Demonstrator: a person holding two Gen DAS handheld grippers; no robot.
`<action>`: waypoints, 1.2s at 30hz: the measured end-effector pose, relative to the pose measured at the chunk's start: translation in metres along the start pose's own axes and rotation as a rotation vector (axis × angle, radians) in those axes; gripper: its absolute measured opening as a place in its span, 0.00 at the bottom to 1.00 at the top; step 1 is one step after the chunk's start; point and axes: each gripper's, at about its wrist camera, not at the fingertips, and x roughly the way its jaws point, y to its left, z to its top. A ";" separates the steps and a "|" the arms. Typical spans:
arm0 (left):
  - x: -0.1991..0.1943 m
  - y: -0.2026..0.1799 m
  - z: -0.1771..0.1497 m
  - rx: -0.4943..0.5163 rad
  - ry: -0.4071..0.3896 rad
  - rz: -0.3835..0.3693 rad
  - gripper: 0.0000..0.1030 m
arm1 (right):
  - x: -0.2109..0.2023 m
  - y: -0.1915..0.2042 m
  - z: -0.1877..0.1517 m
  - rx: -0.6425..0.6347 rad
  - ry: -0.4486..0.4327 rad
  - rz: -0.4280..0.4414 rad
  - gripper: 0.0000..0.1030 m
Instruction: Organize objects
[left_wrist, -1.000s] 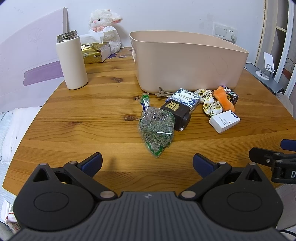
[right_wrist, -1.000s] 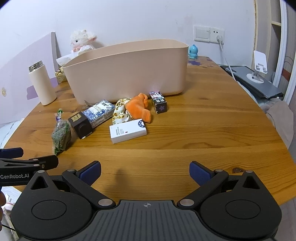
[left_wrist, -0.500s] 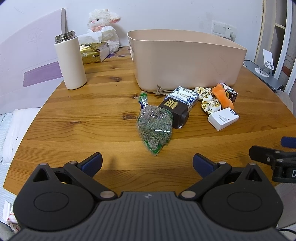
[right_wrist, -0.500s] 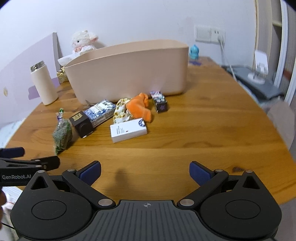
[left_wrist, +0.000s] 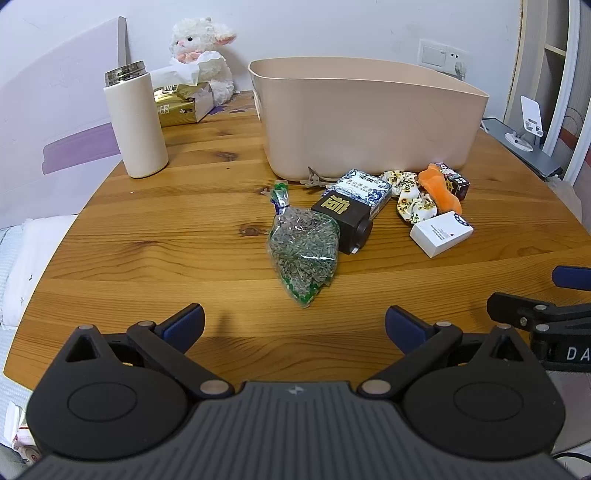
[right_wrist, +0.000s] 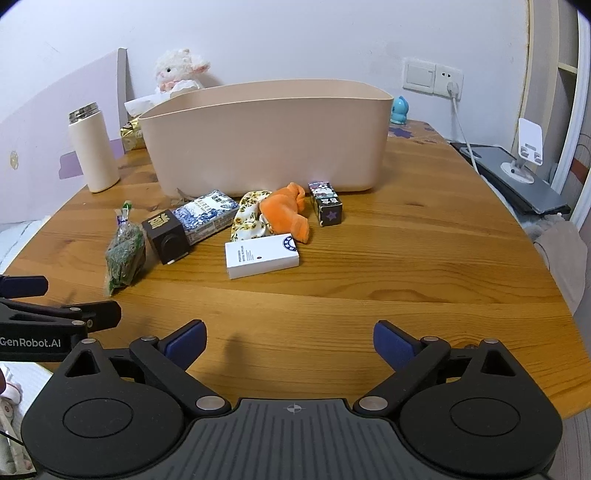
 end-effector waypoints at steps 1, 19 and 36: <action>0.000 0.000 0.000 -0.002 0.000 0.000 1.00 | 0.000 0.000 0.000 0.000 0.000 -0.001 0.96; 0.015 0.011 0.007 -0.028 0.024 0.004 1.00 | 0.011 -0.008 0.017 0.017 0.023 0.036 0.96; 0.065 0.023 0.032 0.005 0.036 -0.034 1.00 | 0.079 0.010 0.050 -0.116 0.134 0.028 0.94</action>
